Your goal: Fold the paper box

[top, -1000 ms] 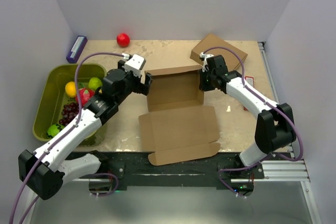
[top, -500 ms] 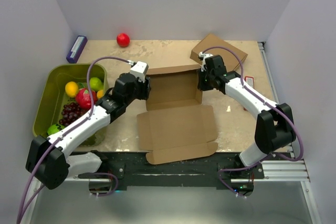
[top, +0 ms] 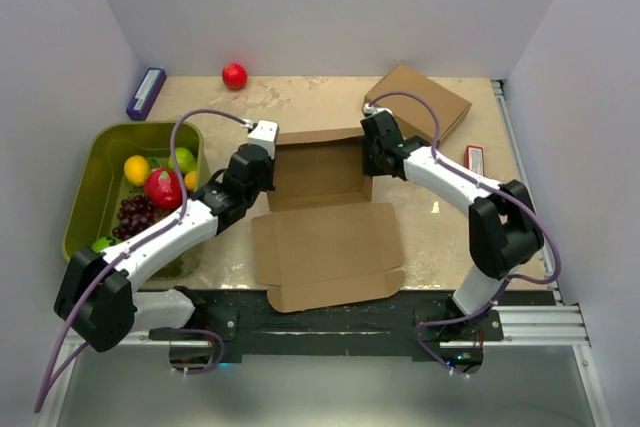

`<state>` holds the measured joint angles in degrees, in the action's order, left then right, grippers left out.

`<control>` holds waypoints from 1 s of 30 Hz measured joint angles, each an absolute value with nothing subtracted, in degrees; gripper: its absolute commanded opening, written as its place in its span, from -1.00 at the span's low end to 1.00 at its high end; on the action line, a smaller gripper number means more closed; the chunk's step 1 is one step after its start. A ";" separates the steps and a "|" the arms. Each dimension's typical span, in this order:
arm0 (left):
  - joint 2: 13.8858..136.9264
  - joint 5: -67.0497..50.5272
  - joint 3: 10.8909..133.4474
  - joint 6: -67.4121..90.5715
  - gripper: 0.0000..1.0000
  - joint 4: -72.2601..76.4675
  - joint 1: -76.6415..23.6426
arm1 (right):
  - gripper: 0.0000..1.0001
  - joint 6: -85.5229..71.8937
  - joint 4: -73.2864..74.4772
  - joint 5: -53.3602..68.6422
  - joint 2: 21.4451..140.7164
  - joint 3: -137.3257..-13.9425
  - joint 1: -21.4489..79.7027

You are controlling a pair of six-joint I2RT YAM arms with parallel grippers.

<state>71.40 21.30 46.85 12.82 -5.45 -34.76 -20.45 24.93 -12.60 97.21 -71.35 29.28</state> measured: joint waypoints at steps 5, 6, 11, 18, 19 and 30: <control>71.53 23.00 46.11 12.97 -1.00 -5.63 -35.31 | -1.00 -22.90 24.64 -14.74 99.42 -72.01 30.09; 71.64 23.03 46.11 12.99 -1.00 -5.58 -35.40 | -1.00 -23.03 24.64 -15.16 99.48 -72.03 30.11; 72.18 22.90 46.06 13.08 -0.11 -4.82 -35.55 | -1.00 -22.96 24.51 -15.33 99.48 -72.07 30.06; 71.81 17.45 46.06 13.34 0.69 -2.63 -36.93 | 0.11 -21.32 24.53 -12.51 101.34 -73.93 29.56; 71.59 16.80 46.09 13.30 0.72 -2.72 -37.06 | 0.21 -20.82 24.56 -12.05 101.45 -73.97 29.54; 68.75 15.03 52.12 9.61 0.89 -12.38 -37.17 | 0.75 -18.04 25.61 -3.05 95.79 -73.97 29.54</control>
<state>68.75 15.03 52.12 9.61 -12.38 -37.17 -18.04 25.61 -3.05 95.79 -73.97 29.54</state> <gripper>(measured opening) 0.937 0.842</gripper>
